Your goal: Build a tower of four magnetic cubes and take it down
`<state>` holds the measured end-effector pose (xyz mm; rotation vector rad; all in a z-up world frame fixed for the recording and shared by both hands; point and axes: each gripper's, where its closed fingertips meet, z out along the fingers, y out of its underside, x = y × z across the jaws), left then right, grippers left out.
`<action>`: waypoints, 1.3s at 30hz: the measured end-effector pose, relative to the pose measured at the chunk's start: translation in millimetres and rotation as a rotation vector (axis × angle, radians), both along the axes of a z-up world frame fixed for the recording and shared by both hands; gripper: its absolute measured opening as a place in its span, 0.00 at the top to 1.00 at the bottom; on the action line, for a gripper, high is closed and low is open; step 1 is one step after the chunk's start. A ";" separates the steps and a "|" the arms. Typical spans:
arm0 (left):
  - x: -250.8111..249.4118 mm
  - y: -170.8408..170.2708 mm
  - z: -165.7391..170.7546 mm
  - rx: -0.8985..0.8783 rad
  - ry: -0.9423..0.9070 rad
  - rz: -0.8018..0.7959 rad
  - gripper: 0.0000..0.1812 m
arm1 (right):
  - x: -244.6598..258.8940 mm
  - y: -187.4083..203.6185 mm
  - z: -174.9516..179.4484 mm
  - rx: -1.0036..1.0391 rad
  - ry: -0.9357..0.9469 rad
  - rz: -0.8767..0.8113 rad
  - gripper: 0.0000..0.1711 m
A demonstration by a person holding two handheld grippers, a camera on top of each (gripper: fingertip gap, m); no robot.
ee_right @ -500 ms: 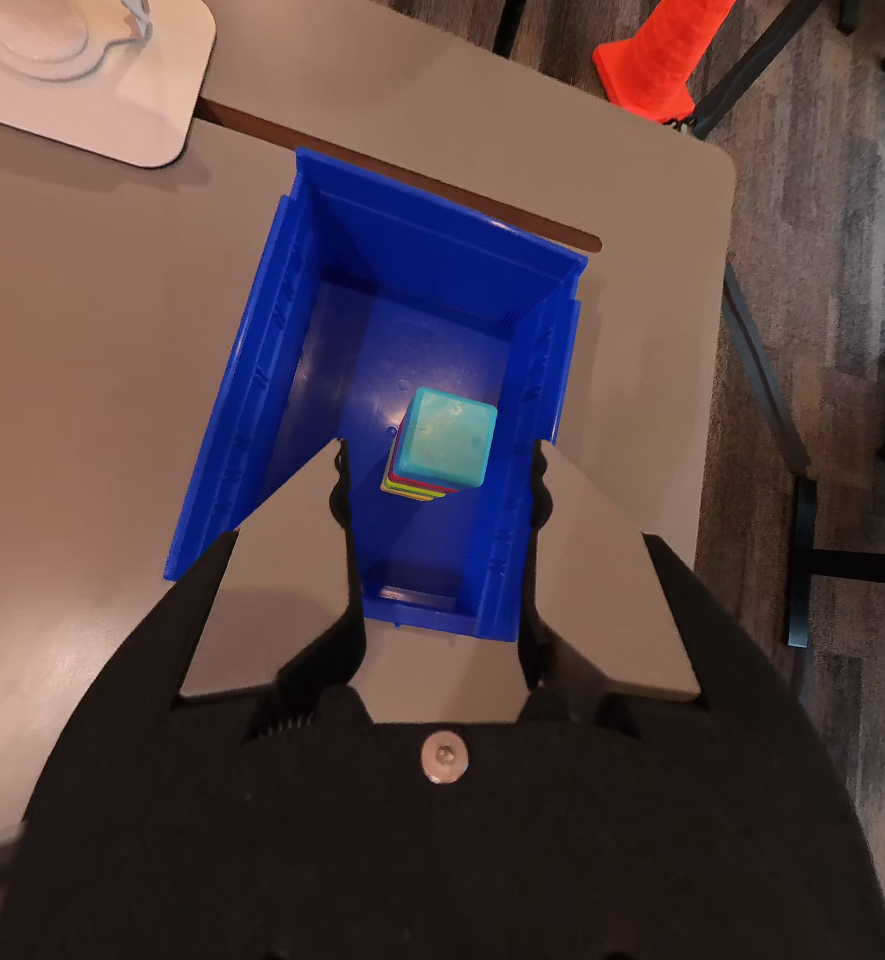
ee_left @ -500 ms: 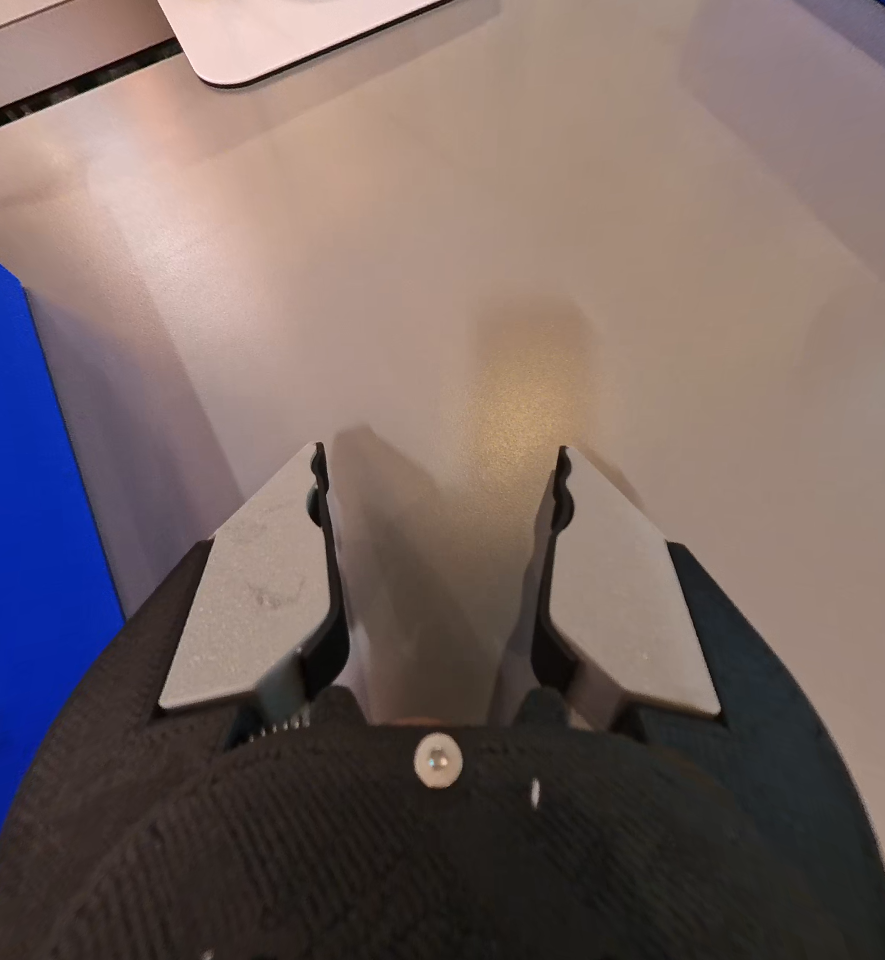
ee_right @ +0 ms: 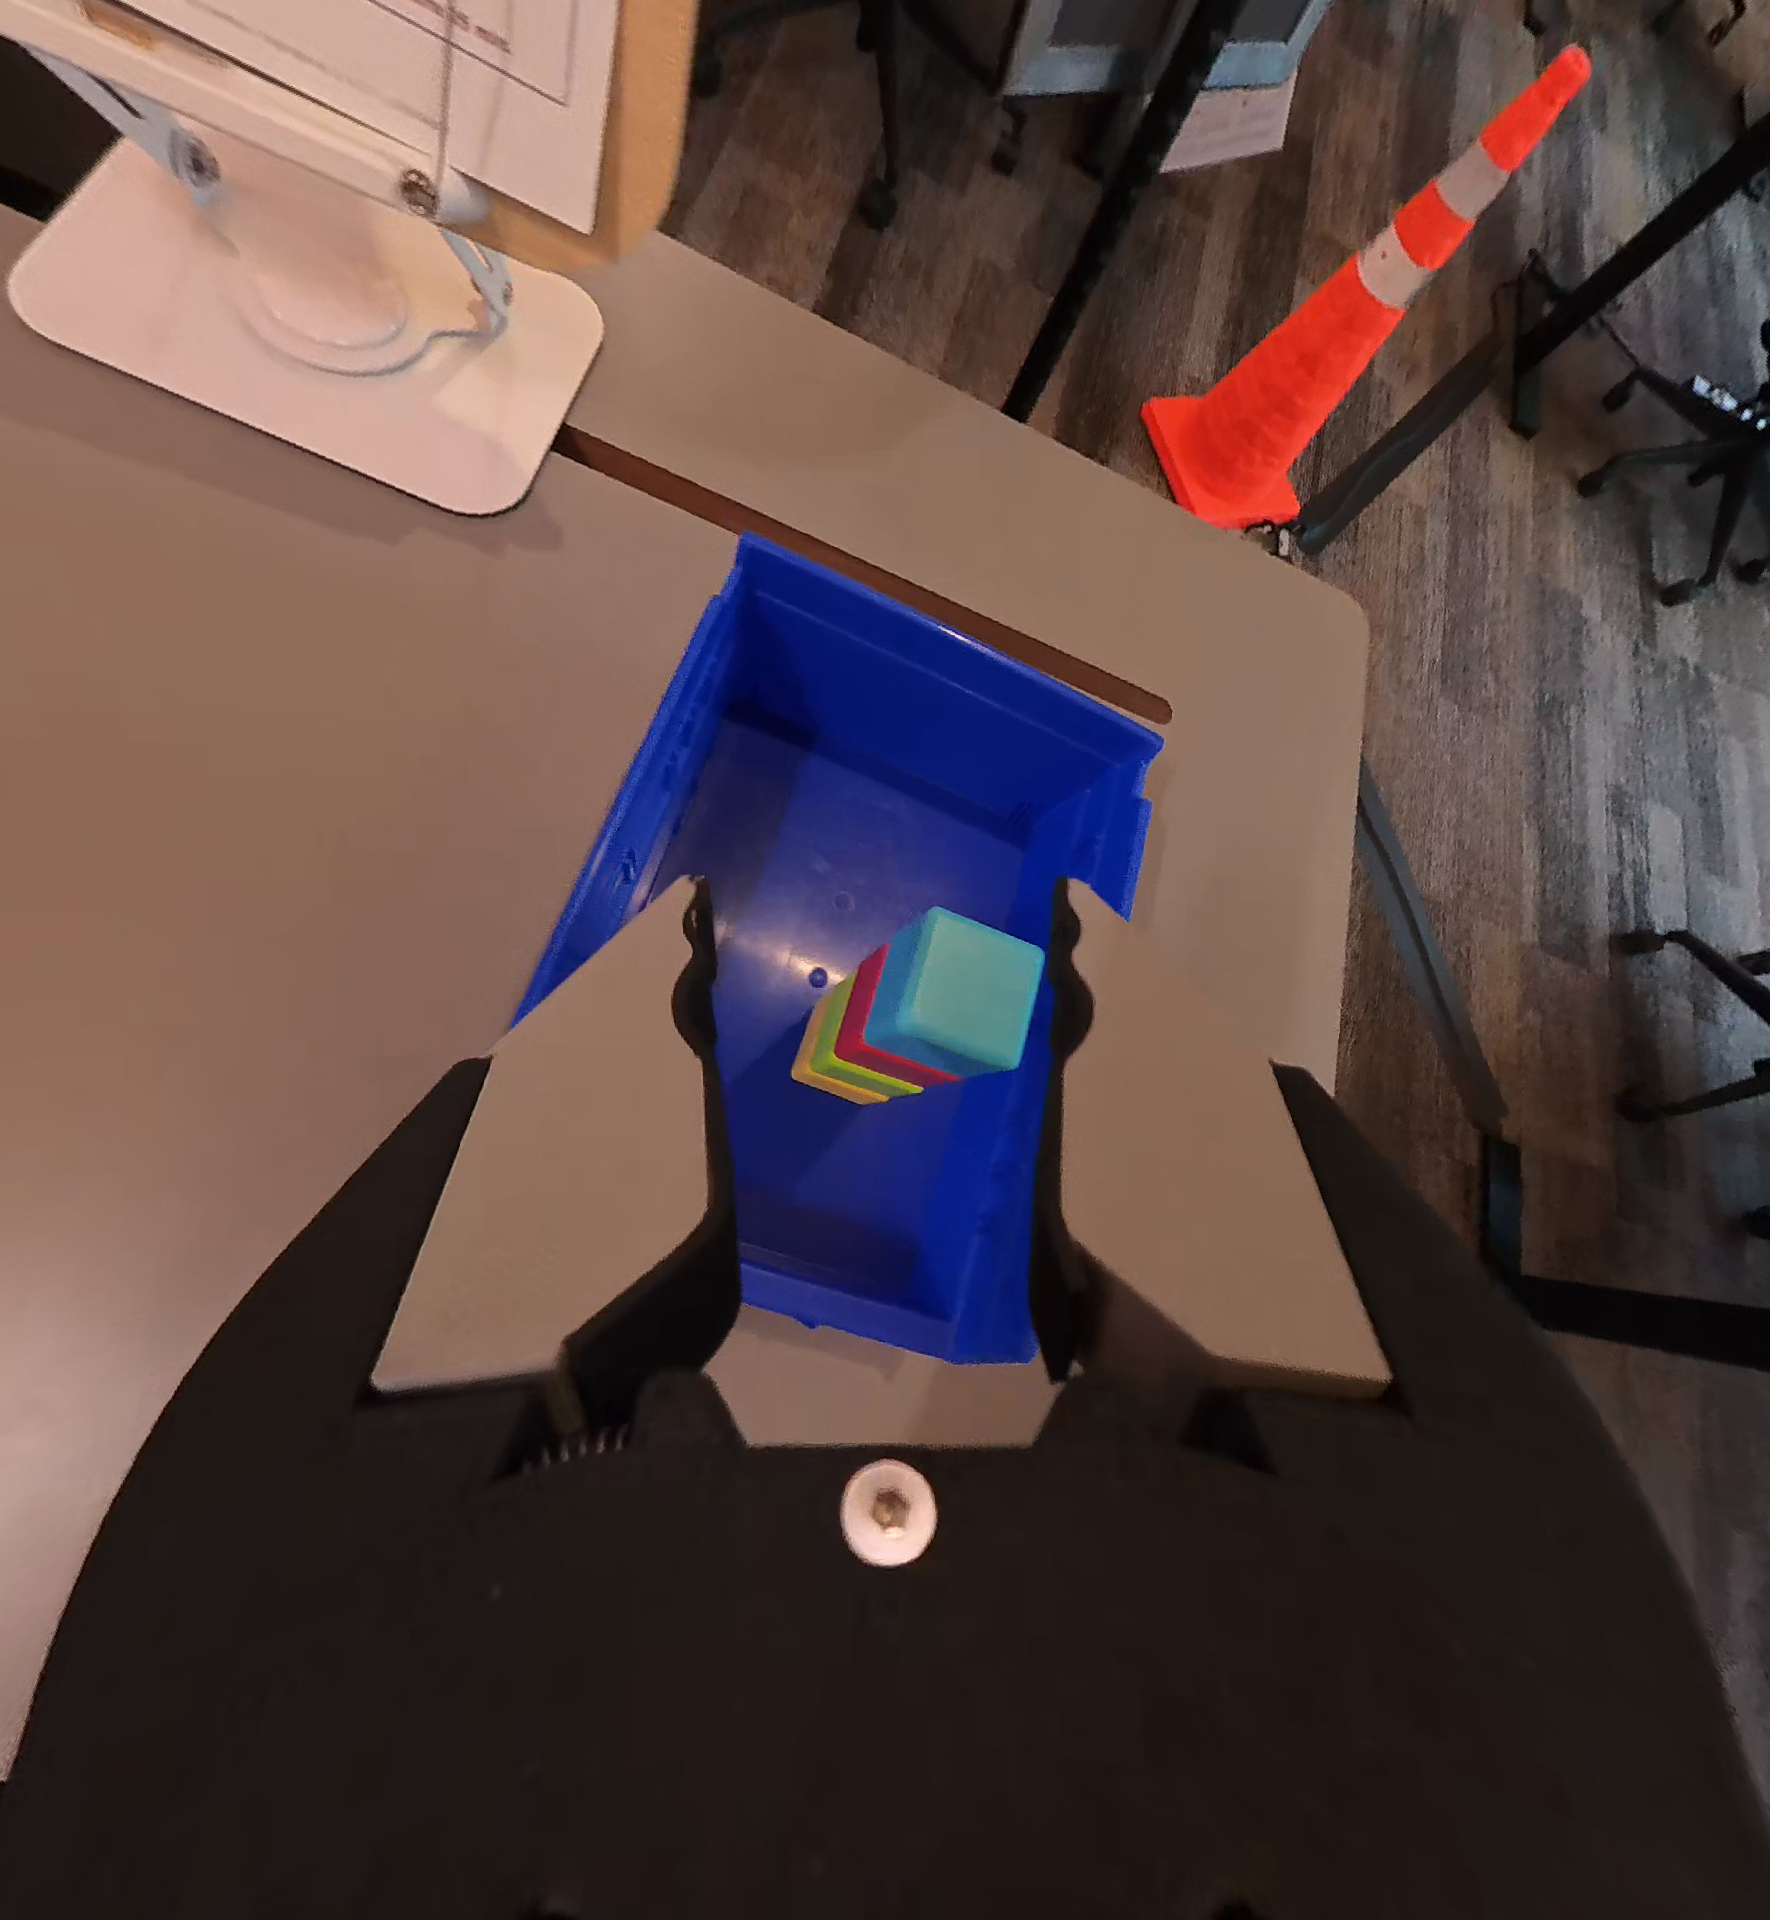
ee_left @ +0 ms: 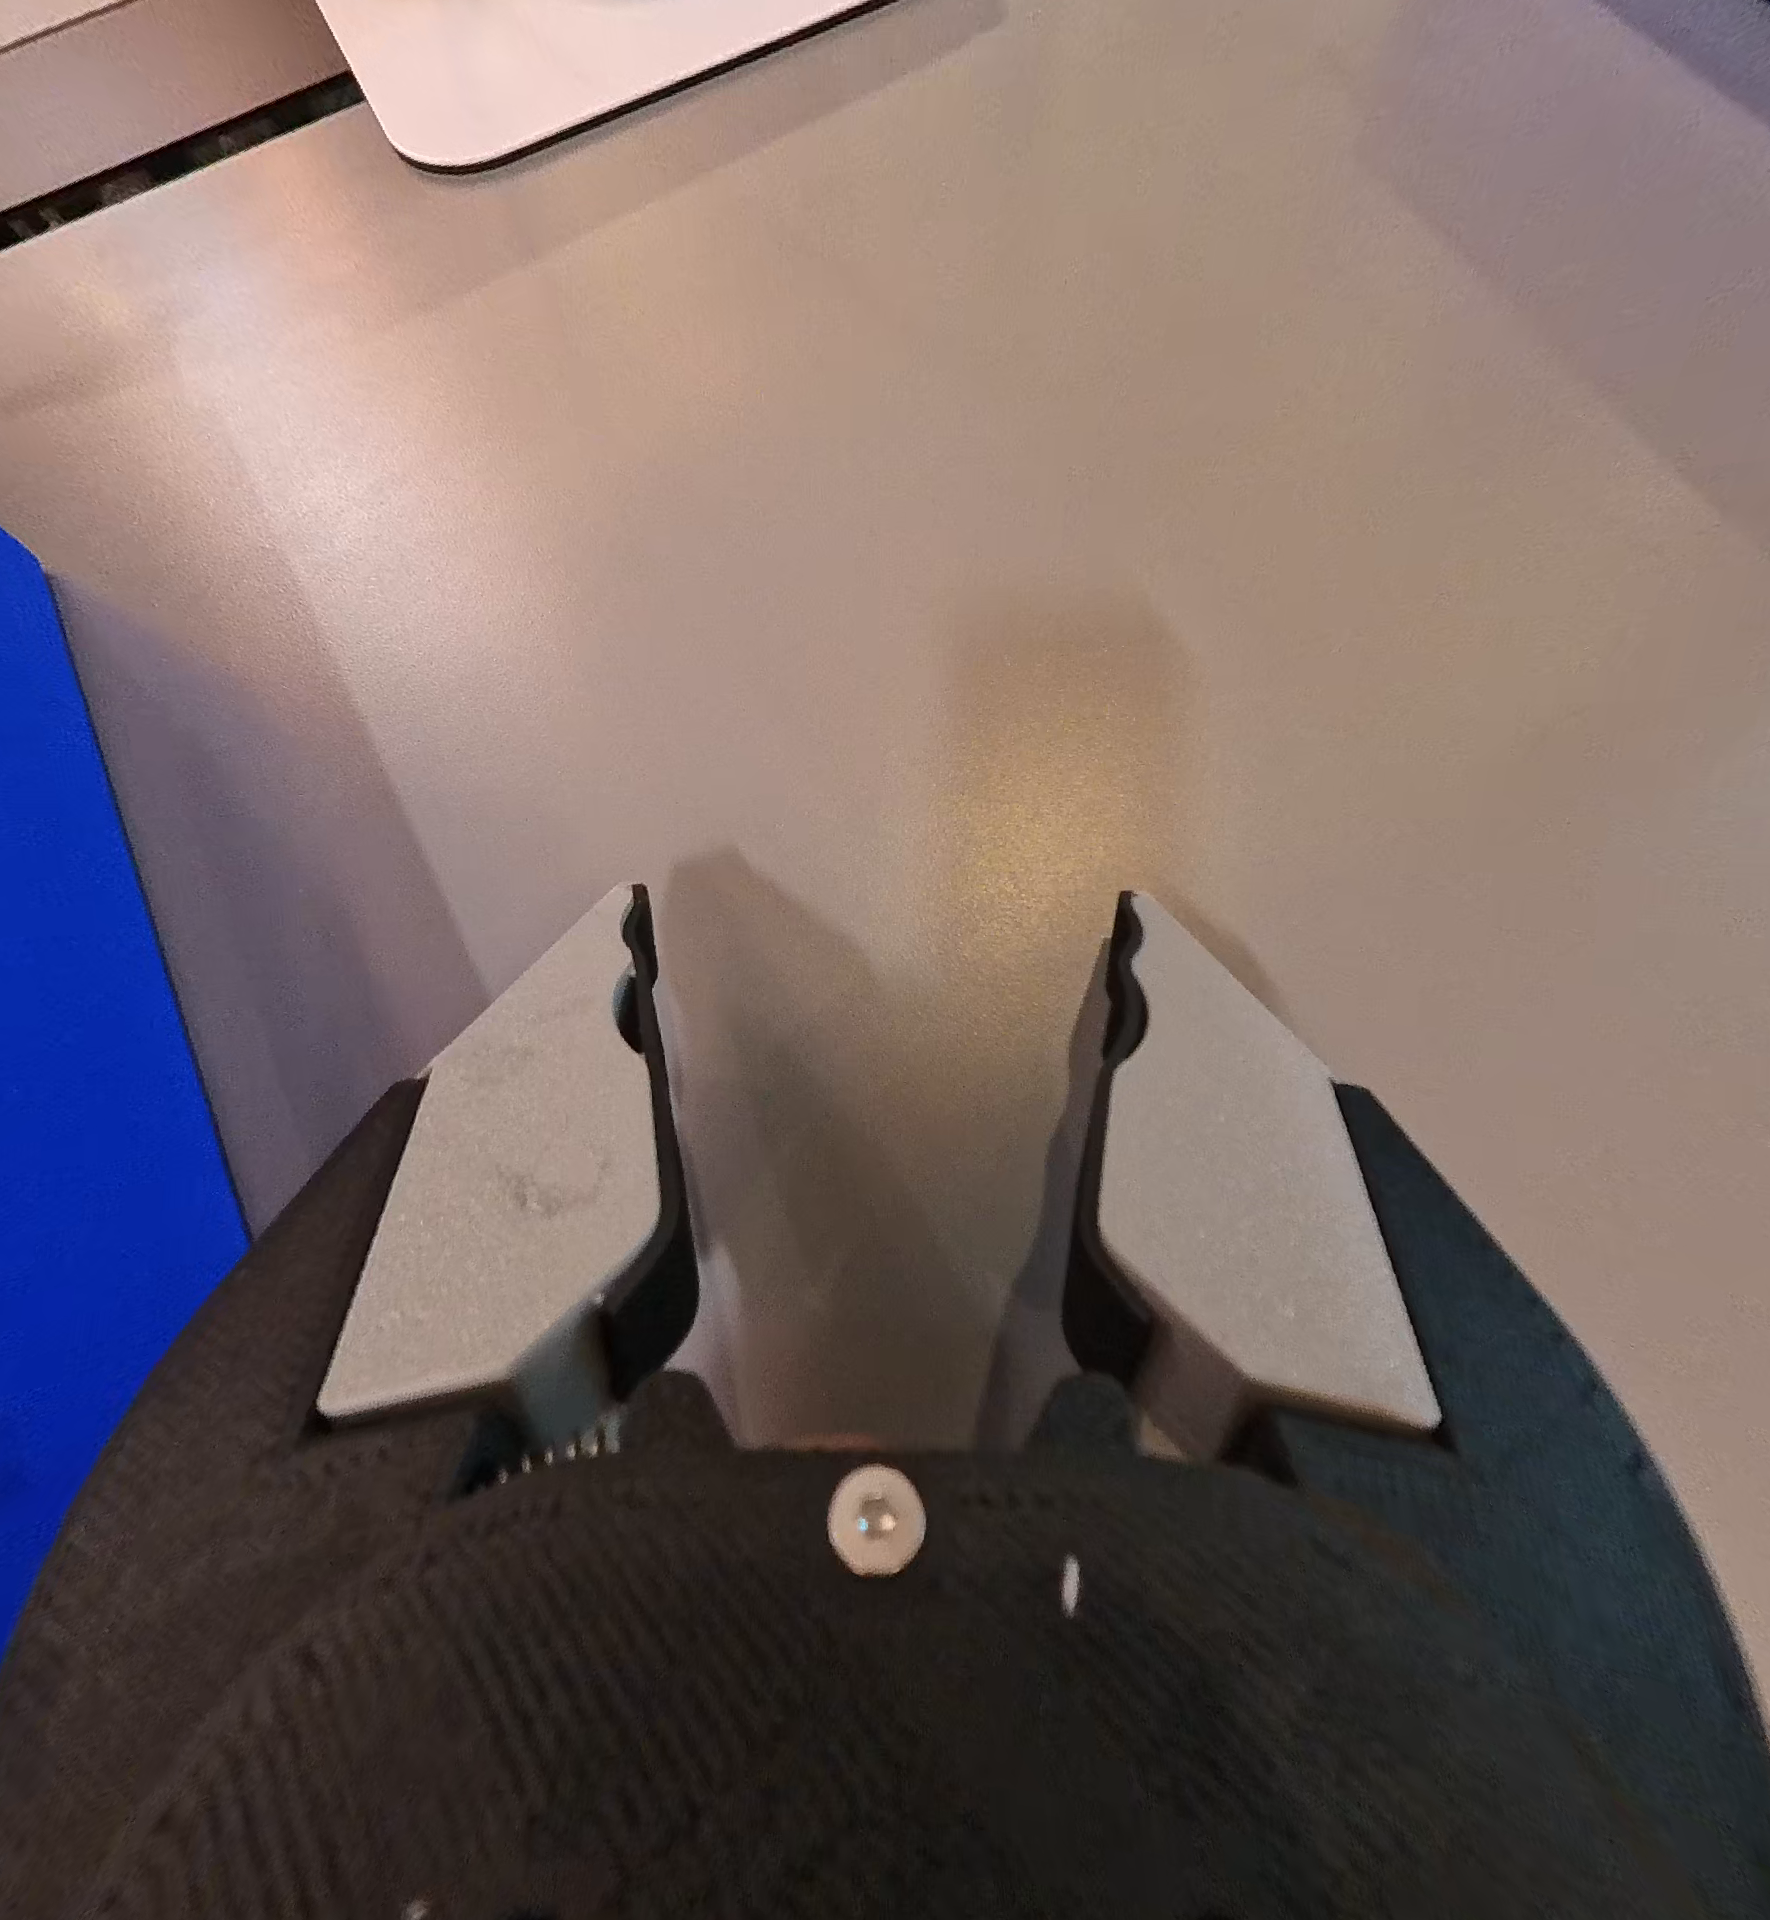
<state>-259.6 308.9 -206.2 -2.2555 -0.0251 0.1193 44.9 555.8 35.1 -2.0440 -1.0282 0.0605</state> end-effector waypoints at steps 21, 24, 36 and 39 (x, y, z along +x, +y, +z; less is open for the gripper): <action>0.2 0.0 0.6 0.004 -0.004 0.001 0.53 | -44.2 -27.7 -11.8 0.019 -0.028 0.113 0.64; 0.2 0.0 0.4 0.002 -0.004 0.001 0.53 | -50.8 -32.5 -16.7 0.017 -0.031 0.132 0.64; 0.2 0.1 0.3 0.001 -0.002 0.001 0.53 | -67.0 -43.9 -39.3 -0.013 -0.030 0.177 0.64; 0.3 0.0 0.0 -0.001 -0.002 0.001 0.53 | -75.7 -51.1 -45.2 -0.028 -0.010 0.202 0.64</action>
